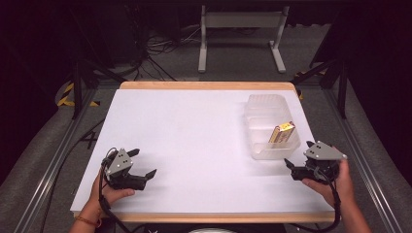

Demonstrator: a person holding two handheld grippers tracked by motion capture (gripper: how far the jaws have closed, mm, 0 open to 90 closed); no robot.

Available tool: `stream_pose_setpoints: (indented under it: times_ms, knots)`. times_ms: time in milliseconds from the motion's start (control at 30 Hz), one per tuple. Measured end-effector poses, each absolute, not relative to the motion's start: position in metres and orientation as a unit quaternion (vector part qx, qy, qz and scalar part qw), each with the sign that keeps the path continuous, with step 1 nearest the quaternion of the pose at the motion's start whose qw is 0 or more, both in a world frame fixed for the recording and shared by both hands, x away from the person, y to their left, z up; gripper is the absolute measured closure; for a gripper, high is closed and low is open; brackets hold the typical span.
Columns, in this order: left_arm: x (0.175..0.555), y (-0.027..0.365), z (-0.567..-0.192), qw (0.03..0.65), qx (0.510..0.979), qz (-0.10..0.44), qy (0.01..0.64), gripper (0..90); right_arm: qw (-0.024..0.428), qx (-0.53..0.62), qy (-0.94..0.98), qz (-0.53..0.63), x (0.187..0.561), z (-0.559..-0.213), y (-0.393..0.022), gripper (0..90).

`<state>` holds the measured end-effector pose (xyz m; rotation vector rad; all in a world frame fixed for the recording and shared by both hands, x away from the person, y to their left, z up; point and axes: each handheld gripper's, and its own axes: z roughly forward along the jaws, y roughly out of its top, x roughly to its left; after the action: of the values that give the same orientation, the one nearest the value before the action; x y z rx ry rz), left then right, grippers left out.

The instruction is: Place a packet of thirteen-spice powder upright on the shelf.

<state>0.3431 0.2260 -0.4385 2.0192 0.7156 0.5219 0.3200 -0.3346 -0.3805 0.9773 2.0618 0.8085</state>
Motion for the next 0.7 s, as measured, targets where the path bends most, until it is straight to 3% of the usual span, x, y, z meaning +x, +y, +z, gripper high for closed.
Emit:
stream_pose_setpoints:
  times_ms: [700]
  knots:
    - [0.344, 0.229, -0.437, 0.459, 0.813, 0.209, 0.291, 6.7, 0.366, 0.393, 0.782, 0.316, 0.291, -0.421, -0.356, 6.6]
